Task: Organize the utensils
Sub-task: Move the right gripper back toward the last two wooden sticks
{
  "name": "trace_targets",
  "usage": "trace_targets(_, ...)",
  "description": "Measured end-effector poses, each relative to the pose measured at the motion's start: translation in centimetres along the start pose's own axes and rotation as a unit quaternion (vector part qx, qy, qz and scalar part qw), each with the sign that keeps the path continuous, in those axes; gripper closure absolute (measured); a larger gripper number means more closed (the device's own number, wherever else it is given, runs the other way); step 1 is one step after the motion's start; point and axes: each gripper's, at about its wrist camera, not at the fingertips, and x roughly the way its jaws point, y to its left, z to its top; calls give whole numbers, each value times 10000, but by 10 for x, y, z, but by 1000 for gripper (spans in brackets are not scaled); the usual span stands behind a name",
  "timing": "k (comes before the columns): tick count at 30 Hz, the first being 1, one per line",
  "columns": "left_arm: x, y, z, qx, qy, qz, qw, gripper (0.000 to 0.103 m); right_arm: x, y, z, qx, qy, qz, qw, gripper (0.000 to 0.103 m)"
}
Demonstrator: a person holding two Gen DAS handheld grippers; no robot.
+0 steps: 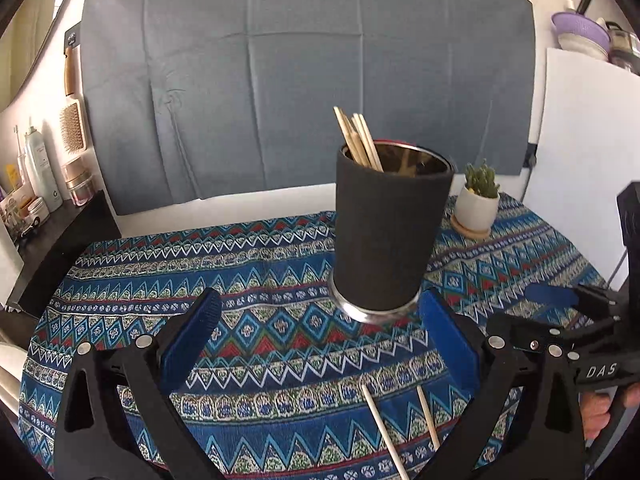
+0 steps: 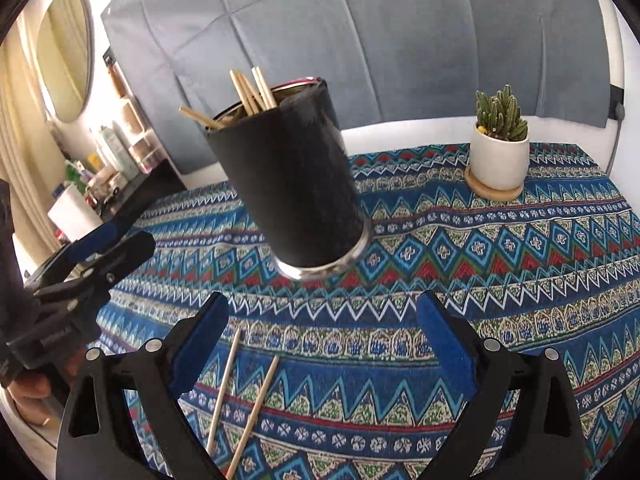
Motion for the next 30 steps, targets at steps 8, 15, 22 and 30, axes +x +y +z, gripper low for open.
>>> trace_targets(8, -11, -14, -25, 337, 267, -75, 9990, 6, -16, 12, -24, -489, 47, 199, 9986, 9)
trace_targets(15, -8, -5, -39, 221, 683, -134, 9973, 6, -20, 14, -44, -608, 280, 382, 9970, 9)
trace_targets(22, 7, 5, -52, 34, 1108, -234, 9936, 6, -15, 19, -62, -710, 602, 411, 9948, 9)
trace_targets(30, 21, 0, -53, 40, 1226, -216, 9922, 6, -4, 40, -78, -1186, 748, 64, 9901, 9)
